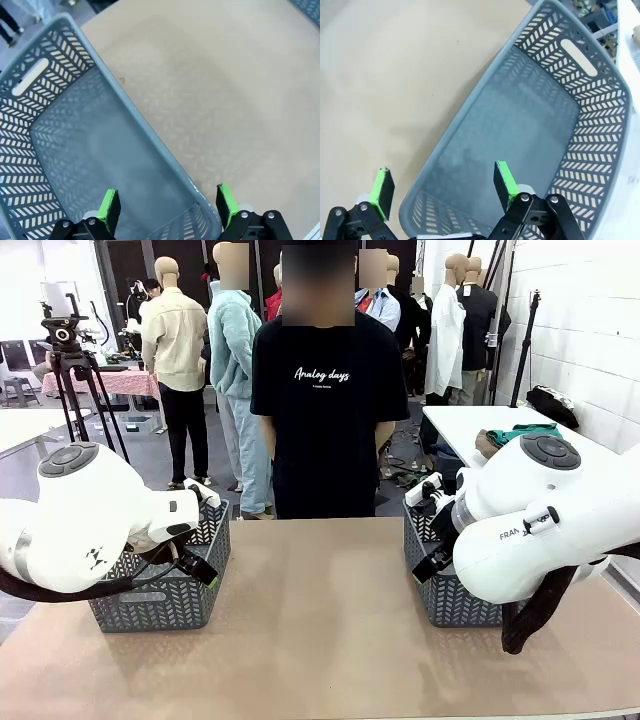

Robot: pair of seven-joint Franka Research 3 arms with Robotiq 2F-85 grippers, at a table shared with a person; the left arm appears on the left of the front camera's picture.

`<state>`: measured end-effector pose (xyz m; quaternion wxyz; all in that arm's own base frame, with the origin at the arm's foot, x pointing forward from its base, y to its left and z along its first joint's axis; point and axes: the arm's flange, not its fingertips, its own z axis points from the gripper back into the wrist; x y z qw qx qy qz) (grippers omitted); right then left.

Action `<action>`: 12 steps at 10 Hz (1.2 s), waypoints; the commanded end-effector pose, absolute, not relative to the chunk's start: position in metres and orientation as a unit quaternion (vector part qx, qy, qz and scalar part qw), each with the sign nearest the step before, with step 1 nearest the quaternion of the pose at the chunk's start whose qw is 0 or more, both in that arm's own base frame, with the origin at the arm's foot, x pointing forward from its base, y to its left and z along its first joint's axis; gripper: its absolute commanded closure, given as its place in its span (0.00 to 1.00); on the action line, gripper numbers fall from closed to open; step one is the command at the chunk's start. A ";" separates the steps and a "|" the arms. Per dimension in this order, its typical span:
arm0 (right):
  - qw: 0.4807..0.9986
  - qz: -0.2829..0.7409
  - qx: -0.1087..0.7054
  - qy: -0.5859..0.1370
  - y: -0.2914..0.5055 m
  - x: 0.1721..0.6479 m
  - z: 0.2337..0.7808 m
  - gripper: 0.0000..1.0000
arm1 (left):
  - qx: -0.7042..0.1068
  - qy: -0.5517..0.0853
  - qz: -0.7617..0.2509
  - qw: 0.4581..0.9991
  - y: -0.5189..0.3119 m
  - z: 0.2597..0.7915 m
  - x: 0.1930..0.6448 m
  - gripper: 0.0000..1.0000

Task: Sort the tops and bottoms.
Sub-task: Lift clothes from the center of the table with your left hand.

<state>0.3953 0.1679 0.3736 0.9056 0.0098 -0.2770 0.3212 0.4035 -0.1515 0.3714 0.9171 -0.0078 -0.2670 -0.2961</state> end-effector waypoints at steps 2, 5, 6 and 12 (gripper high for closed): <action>0.906 0.321 0.010 -0.277 0.168 0.395 0.374 0.00 | -0.008 -0.267 -0.296 0.917 -0.152 0.371 0.403 0.00; 0.906 0.321 0.010 -0.277 0.168 0.395 0.374 0.00 | -0.008 -0.267 -0.296 0.917 -0.152 0.371 0.403 0.00; 0.906 0.321 0.010 -0.277 0.168 0.395 0.374 0.00 | -0.008 -0.267 -0.296 0.917 -0.152 0.371 0.403 0.00; 0.906 0.321 0.010 -0.277 0.168 0.395 0.374 0.00 | -0.008 -0.267 -0.296 0.917 -0.152 0.371 0.403 0.00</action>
